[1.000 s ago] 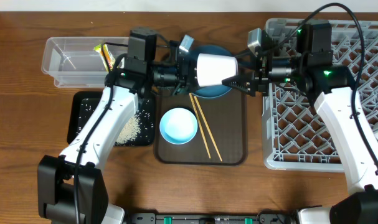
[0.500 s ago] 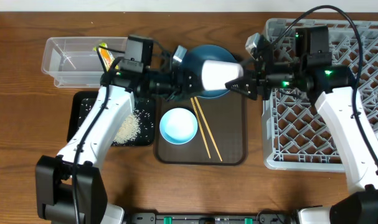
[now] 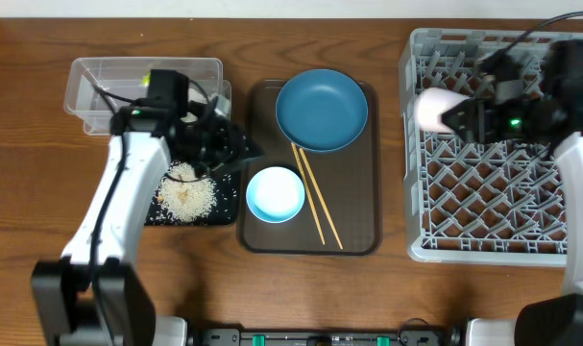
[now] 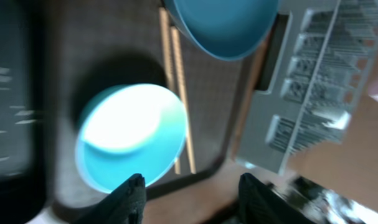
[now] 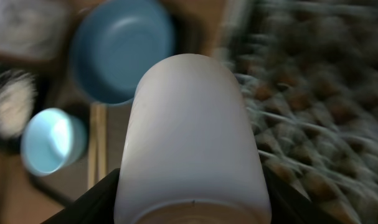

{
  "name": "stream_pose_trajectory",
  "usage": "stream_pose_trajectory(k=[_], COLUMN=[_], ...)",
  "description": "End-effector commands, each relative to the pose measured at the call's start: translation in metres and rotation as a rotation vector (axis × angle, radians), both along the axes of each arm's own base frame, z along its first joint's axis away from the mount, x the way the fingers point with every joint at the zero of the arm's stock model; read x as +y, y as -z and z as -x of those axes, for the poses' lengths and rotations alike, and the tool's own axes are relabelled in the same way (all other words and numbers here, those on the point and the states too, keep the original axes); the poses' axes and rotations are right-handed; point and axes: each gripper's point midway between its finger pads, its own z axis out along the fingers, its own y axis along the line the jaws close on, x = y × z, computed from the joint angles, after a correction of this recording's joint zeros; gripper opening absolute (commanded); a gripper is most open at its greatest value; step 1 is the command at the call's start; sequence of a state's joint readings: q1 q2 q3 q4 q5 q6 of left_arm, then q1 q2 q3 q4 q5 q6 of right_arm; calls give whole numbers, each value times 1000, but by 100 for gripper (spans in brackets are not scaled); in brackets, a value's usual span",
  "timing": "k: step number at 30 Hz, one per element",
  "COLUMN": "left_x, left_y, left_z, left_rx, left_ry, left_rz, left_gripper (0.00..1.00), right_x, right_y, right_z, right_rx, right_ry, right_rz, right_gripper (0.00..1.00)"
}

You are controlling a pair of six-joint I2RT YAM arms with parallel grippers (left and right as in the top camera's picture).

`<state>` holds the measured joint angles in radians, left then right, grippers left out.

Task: Sort waste into correct bins and load items into the dishwasher rack
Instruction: 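Carry the pink cup with the right gripper into the rack beside the white cup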

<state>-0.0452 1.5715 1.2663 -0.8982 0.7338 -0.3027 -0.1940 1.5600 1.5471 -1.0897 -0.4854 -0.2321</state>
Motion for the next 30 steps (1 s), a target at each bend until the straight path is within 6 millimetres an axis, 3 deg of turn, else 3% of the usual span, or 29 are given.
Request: stream_pose_trajectory(k=[1, 6, 11, 17, 30], left_x=[27, 42, 45, 45, 45], left_y=[-21, -47, -53, -52, -51], left_z=[3, 9, 13, 15, 16], left_rx=[-138, -242, -260, -251, -247], left_ry=[-34, -76, -86, -84, -84], left_rz=[-165, -244, -262, -262, -263], left_gripper=[53, 57, 57, 57, 57], right_x=[-54, -95, -148, -199, -241], right_y=[-35, -55, -41, -14, 76], right_z=[1, 11, 33, 60, 64], right_rx=[-31, -35, 68, 223, 501], right_ry=[249, 386, 593, 777, 842], right_rz=[116, 167, 266, 353, 289], right_gripper=[3, 4, 4, 3, 1])
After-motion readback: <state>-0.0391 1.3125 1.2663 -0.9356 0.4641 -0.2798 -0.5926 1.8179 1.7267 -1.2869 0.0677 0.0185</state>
